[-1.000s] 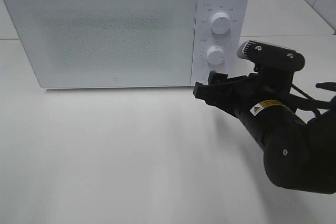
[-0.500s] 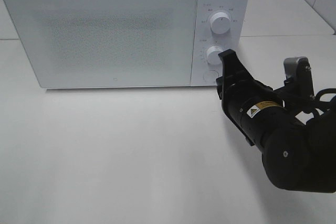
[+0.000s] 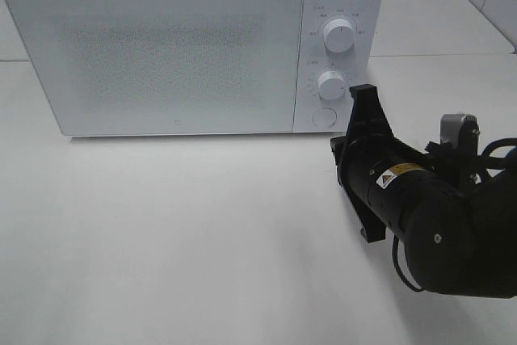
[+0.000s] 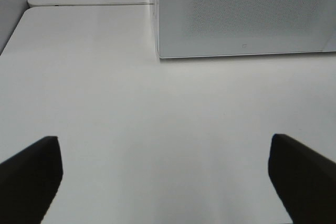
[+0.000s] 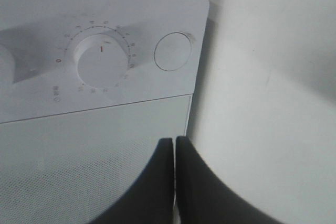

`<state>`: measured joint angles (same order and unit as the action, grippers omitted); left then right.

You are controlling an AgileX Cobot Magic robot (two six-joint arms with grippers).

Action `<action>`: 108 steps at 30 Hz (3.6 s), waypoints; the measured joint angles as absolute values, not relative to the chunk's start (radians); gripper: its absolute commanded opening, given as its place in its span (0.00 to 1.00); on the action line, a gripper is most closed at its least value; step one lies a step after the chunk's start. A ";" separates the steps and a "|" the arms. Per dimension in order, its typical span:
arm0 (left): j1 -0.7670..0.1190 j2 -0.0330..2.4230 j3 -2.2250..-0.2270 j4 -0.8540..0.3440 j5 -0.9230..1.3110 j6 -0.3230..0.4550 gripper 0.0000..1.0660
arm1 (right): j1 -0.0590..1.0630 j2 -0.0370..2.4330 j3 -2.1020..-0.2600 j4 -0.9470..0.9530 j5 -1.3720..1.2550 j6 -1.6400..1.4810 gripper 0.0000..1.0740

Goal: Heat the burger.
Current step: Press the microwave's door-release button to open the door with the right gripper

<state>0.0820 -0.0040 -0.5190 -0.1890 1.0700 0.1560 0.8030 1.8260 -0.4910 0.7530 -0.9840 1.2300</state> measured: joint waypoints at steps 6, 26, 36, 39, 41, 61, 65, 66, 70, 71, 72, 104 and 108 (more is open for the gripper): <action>0.082 -0.004 -0.519 -0.189 1.070 0.156 0.94 | 0.796 1.886 -0.515 0.743 -0.962 1.320 0.00; 0.082 -0.004 -0.519 -0.189 1.070 0.156 0.94 | 0.607 2.018 -0.717 0.622 -0.853 1.371 0.00; 0.082 -0.004 -0.519 -0.189 1.070 0.156 0.94 | 0.589 2.085 -0.796 0.619 -0.829 1.371 0.00; 0.082 -0.004 -0.519 -0.189 1.070 0.156 0.94 | 0.589 2.106 -0.819 0.620 -0.827 1.371 0.00; 0.082 -0.004 -0.519 -0.189 1.070 0.156 0.94 | 0.587 2.119 -0.835 0.621 -0.829 1.371 0.00; 0.082 -0.004 -0.519 -0.189 1.070 0.156 0.94 | 0.558 2.159 -0.879 0.634 -0.887 1.340 0.00; 0.082 -0.004 -0.519 -0.189 1.070 0.156 0.94 | 0.558 2.160 -0.885 0.643 -0.893 1.340 0.00; 0.082 -0.004 -0.519 -0.189 1.070 0.156 0.94 | 0.558 2.160 -0.885 0.643 -0.893 1.340 0.00; 0.082 -0.004 -0.519 -0.189 1.070 0.156 0.94 | 0.559 2.160 -0.896 0.653 -0.886 1.340 0.00; 0.082 -0.004 -0.519 -0.189 1.070 0.156 0.94 | 0.559 2.160 -0.896 0.653 -0.886 1.340 0.00; 0.082 -0.004 -0.519 -0.189 1.070 0.156 0.94 | 0.561 2.163 -0.901 0.661 -0.886 1.340 0.00; 0.082 -0.004 -0.519 -0.189 1.070 0.156 0.94 | 0.558 2.201 -0.978 0.709 -0.839 1.253 0.00; 0.082 -0.004 -0.519 -0.189 1.070 0.156 0.94 | 0.558 2.201 -0.978 0.709 -0.839 1.253 0.00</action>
